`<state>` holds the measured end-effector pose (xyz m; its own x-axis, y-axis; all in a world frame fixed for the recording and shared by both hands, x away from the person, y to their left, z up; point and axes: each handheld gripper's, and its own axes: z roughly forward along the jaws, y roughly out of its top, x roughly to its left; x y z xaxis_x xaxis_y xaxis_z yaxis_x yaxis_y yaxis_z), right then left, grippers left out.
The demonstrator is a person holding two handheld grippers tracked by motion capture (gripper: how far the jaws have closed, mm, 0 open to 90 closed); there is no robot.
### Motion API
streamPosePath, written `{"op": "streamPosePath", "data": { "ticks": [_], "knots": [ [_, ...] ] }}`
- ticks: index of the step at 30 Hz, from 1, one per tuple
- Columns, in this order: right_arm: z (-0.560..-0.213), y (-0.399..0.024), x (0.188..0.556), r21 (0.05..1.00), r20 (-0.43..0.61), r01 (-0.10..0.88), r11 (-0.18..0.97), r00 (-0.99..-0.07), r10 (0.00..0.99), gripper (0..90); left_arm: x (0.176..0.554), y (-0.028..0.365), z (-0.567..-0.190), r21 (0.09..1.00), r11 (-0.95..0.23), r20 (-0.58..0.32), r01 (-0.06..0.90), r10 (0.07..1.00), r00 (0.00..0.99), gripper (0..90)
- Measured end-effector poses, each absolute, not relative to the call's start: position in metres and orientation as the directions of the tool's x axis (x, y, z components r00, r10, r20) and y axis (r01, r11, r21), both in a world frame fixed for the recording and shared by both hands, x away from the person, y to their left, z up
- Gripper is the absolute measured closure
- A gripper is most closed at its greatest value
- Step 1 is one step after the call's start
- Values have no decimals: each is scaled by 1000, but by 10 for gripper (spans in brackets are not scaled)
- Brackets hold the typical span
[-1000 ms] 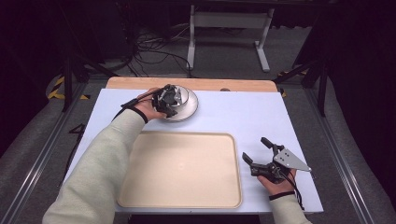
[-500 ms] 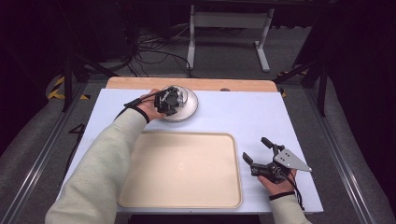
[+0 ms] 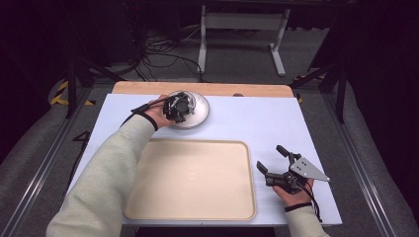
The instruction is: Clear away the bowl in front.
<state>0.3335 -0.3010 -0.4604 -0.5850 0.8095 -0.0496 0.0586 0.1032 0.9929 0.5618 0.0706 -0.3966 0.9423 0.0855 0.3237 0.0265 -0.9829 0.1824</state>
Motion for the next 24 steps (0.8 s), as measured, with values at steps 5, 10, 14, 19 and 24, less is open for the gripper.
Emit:
{"op": "streamPosePath", "data": {
  "ticks": [5,10,14,19,24],
  "knots": [
    [-460,-301,334,993,-50,59,104,-586,809,77,559,72,-390,197,-980,311,36,97,945,841],
    [-460,-301,334,993,-50,59,104,-587,808,77,553,69,-379,193,-981,298,36,93,950,841],
    [-460,-301,334,992,-50,61,107,-588,807,77,544,67,-368,171,-985,293,18,68,954,841],
    [-460,-301,334,992,-50,65,108,-588,808,77,532,65,-353,165,-986,294,1,50,955,841],
    [-460,-301,335,991,-49,72,112,-589,807,78,521,65,-342,155,-988,278,20,63,958,840]
  ]
}}
